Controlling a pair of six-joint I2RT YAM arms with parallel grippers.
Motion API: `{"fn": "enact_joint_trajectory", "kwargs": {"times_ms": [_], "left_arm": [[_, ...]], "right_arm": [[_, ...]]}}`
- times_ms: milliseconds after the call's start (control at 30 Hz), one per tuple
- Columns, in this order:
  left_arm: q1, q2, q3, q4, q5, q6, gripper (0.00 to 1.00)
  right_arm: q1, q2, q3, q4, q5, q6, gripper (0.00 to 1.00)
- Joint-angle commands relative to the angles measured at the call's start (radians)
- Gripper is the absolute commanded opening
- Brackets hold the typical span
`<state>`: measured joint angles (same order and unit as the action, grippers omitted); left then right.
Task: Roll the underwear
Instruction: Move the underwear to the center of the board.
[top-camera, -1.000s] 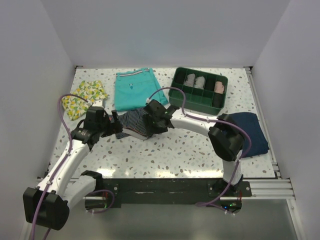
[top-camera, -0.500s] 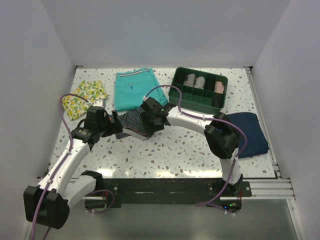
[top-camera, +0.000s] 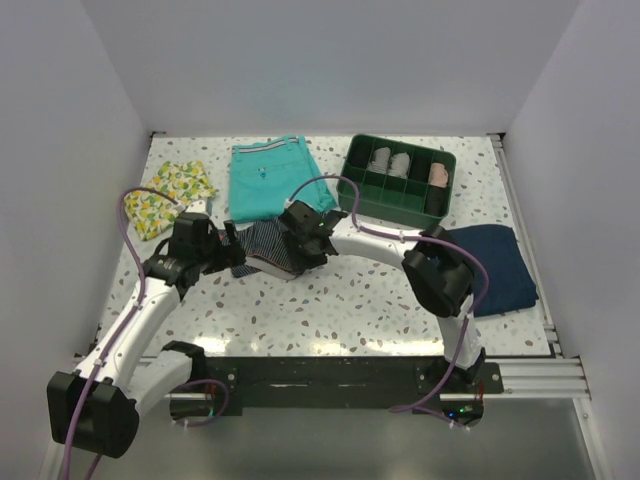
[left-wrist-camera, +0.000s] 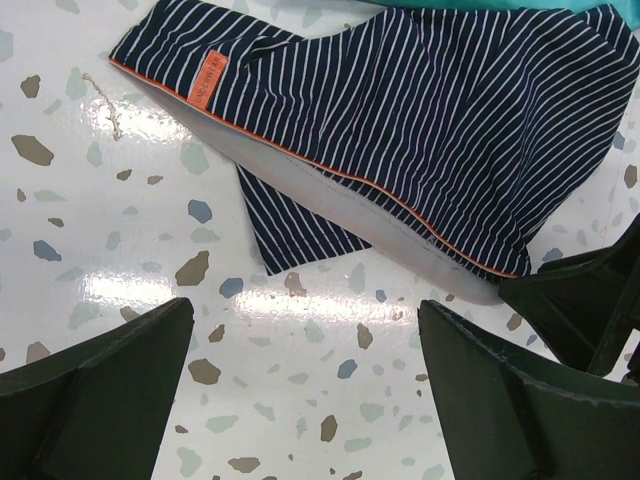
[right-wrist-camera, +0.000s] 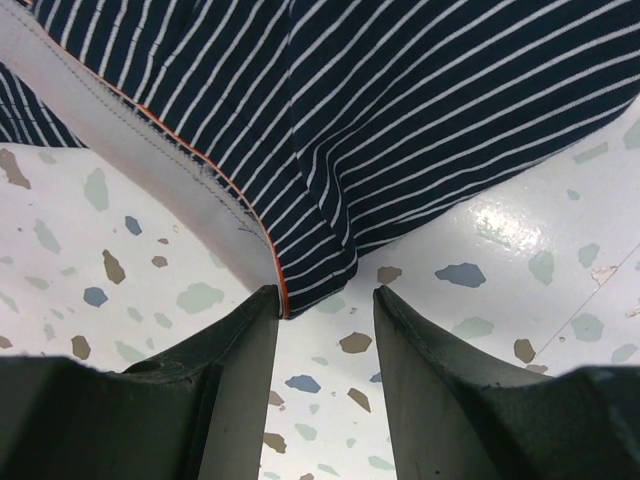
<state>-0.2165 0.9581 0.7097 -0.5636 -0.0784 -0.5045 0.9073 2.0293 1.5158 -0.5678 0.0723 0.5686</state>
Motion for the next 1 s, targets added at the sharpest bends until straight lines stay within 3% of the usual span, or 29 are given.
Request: {"fn": "enact_joint_trajectory", "kwargs": {"times_ms": [0,233,300,433,667,967], "left_arm": [[-0.003,-0.019,0.007,0.028,0.011,0.014,1.00],[-0.003,-0.018,0.008,0.024,0.012,0.015,1.00],[-0.003,-0.018,0.010,0.021,0.012,0.015,1.00],[-0.003,-0.025,0.010,0.021,0.011,0.014,1.00],[-0.003,-0.032,0.010,0.021,0.005,0.012,1.00],[-0.003,-0.030,0.014,0.022,0.009,0.015,1.00]], "right_arm": [[0.007,0.006,-0.012,-0.001,0.052,-0.001,0.46],[0.005,0.020,-0.011,0.025,0.072,-0.009,0.29],[0.005,0.020,-0.005,0.011,0.083,-0.012,0.28],[0.007,-0.036,-0.034,0.002,0.102,-0.027,0.00],[0.005,-0.271,-0.075,-0.024,0.146,-0.093,0.00],[0.004,-0.408,0.089,-0.113,0.210,-0.185,0.00]]}}
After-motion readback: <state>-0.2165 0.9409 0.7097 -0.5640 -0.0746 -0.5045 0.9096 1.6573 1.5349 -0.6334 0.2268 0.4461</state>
